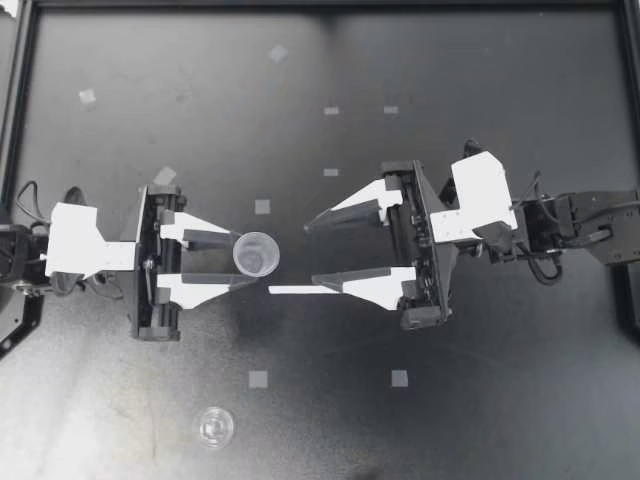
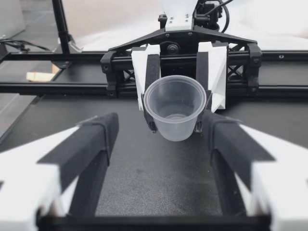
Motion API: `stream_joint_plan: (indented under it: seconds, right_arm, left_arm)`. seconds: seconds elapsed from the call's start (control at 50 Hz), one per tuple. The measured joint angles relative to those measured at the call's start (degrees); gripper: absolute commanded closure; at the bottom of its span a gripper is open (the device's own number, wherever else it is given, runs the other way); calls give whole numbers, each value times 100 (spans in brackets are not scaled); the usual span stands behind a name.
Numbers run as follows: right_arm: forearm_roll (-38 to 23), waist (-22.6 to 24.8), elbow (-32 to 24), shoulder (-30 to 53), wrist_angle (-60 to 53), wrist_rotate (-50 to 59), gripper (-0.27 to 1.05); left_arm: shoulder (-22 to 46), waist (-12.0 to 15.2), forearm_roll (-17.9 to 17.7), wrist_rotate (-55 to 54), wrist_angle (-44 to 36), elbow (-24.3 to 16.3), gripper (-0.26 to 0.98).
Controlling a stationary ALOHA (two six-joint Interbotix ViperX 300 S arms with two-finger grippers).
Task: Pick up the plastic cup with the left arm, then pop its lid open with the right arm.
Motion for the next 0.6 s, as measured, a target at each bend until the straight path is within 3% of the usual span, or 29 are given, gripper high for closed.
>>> stream_joint_plan:
  seconds: [0.6]
  right_arm:
    - [-9, 0, 0, 9, 62, 0, 8]
  left_arm:
    - [0, 0, -9, 0, 9, 0, 55]
